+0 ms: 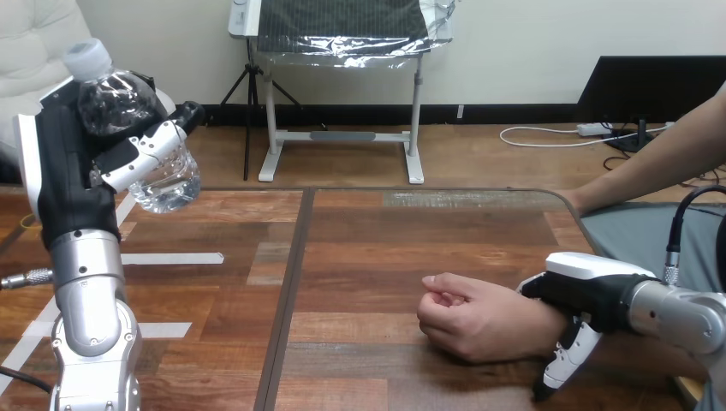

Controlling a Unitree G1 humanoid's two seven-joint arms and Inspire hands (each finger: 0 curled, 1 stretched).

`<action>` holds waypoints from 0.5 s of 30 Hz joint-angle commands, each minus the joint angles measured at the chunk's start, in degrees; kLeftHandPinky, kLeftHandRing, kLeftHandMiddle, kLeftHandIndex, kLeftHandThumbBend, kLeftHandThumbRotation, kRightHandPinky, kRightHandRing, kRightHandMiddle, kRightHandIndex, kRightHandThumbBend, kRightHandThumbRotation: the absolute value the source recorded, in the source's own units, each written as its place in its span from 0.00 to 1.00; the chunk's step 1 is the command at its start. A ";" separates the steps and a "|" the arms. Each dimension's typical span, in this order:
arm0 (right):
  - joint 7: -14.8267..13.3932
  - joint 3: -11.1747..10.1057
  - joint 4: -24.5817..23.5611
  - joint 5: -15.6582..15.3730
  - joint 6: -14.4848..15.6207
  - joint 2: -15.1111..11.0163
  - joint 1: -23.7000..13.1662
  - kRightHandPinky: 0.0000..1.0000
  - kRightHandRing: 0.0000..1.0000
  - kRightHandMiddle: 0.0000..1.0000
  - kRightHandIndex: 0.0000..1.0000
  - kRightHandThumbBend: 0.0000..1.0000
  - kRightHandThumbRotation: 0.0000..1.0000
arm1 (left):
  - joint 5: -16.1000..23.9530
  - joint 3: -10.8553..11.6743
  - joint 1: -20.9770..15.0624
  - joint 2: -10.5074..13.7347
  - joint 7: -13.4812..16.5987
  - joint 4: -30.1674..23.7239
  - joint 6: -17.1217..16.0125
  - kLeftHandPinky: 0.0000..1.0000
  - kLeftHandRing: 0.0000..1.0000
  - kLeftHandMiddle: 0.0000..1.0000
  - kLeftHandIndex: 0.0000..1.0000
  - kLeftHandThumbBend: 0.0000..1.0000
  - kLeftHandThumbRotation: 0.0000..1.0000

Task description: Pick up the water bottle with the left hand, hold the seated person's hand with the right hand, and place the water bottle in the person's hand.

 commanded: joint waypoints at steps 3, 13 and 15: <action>0.25 -0.06 5.06 -0.74 1.12 -3.45 3.23 0.61 0.80 0.84 0.79 1.00 0.16 | 0.34 0.39 -3.91 0.89 -0.02 -2.67 -2.05 0.30 0.35 0.40 0.41 0.63 0.00; -0.02 -0.76 6.39 0.51 0.80 -3.92 2.41 0.65 0.81 0.84 0.80 1.00 0.17 | 0.12 0.48 -3.92 0.92 -0.20 -2.22 -2.29 0.30 0.35 0.40 0.41 0.63 0.00; -0.08 -0.98 6.54 0.80 0.54 -3.98 2.35 0.65 0.81 0.84 0.79 1.00 0.17 | 0.16 0.47 -3.90 0.91 -0.18 -2.36 -2.11 0.30 0.35 0.40 0.41 0.63 0.00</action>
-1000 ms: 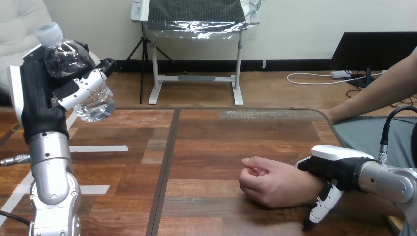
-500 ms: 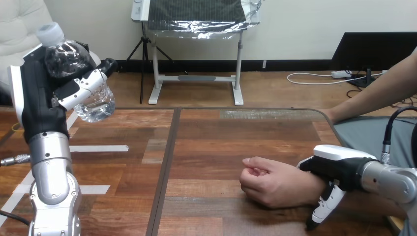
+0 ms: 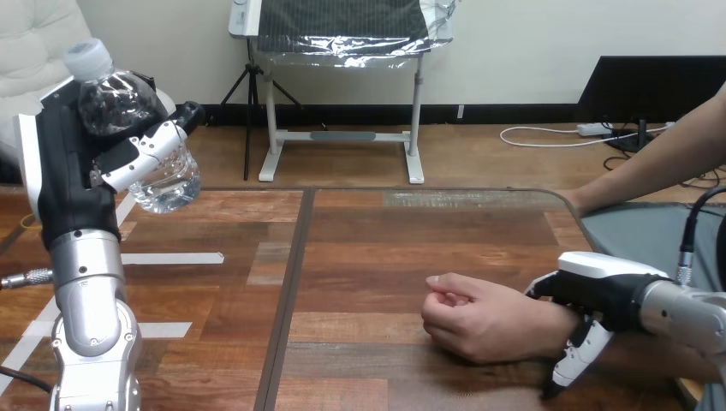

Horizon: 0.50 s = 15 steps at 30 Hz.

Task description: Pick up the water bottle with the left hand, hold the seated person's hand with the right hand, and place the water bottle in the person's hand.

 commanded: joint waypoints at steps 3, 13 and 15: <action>0.77 -1.09 4.48 0.64 0.99 -3.00 2.56 0.65 0.80 0.84 0.79 1.00 0.15 | 0.32 0.41 -3.86 0.93 -0.05 -2.58 -1.95 0.29 0.35 0.40 0.41 0.64 0.00; 0.42 -1.48 5.14 0.85 0.64 -3.45 2.00 0.65 0.81 0.84 0.83 1.00 0.19 | 0.50 0.35 -3.82 0.76 0.18 -2.88 -1.70 0.29 0.34 0.40 0.41 0.64 0.00; 0.27 -1.65 5.41 0.99 0.94 -3.27 1.89 0.66 0.82 0.86 0.85 1.00 0.21 | 0.47 0.38 -3.84 0.72 0.20 -2.85 -1.66 0.29 0.34 0.39 0.41 0.64 0.00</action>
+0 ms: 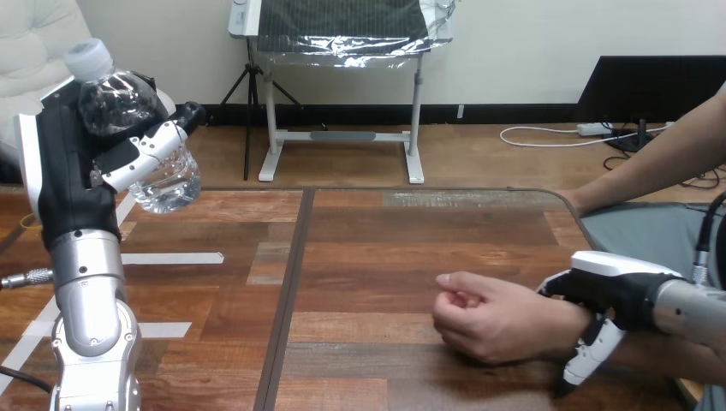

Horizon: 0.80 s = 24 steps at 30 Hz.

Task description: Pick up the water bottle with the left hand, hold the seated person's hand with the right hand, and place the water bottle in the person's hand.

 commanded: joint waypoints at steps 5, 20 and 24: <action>0.16 -0.77 4.23 0.18 1.36 -2.09 1.78 0.68 0.85 0.89 0.88 1.00 0.23 | 0.27 0.33 -3.80 0.83 -0.08 -2.78 -1.90 0.29 0.34 0.40 0.41 0.64 0.00; -0.27 -0.76 2.99 0.50 0.10 -2.78 2.23 0.67 0.85 0.89 0.90 1.00 0.22 | 0.82 0.22 -3.61 0.86 0.18 -3.44 -1.37 0.29 0.34 0.40 0.41 0.64 0.00; -0.07 -0.62 3.33 0.50 0.06 -2.72 2.00 0.66 0.83 0.88 0.88 1.00 0.22 | 0.61 0.32 -3.63 0.73 0.19 -3.43 -1.37 0.29 0.34 0.40 0.41 0.63 0.00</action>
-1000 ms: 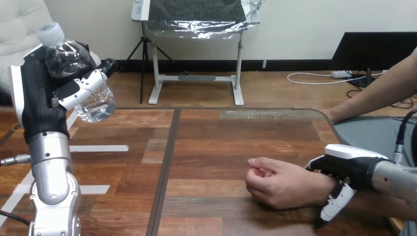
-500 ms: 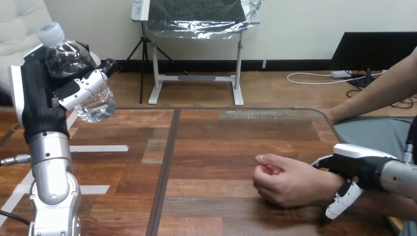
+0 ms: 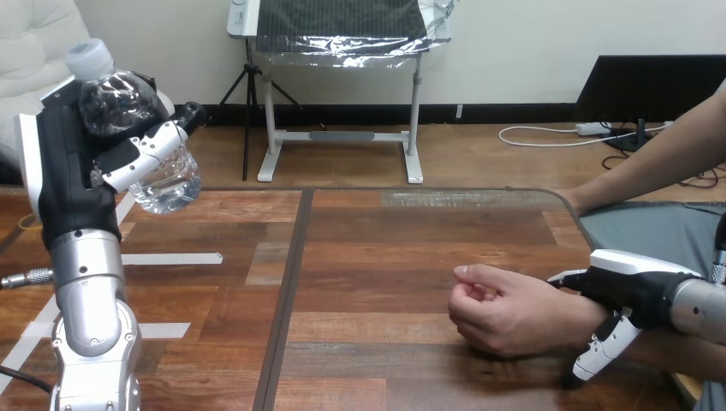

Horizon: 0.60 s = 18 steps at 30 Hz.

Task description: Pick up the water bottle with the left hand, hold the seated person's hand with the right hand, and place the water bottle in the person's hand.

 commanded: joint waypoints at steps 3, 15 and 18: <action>0.74 0.45 2.69 -0.18 0.18 -1.26 1.69 0.67 0.84 0.89 0.87 1.00 0.22 | 0.19 0.41 -3.64 0.59 0.19 -3.56 -1.09 0.29 0.35 0.40 0.41 0.63 0.00; 0.45 1.18 2.99 -0.81 0.11 -1.15 1.92 0.68 0.83 0.88 0.86 1.00 0.19 | 0.05 0.48 -3.77 0.57 0.33 -3.16 -1.35 0.30 0.35 0.40 0.41 0.64 0.00; 0.18 1.46 2.94 -1.40 0.55 -1.08 1.95 0.68 0.83 0.87 0.86 1.00 0.19 | -0.06 0.50 -3.77 0.51 0.32 -3.27 -1.15 0.30 0.35 0.40 0.41 0.64 0.00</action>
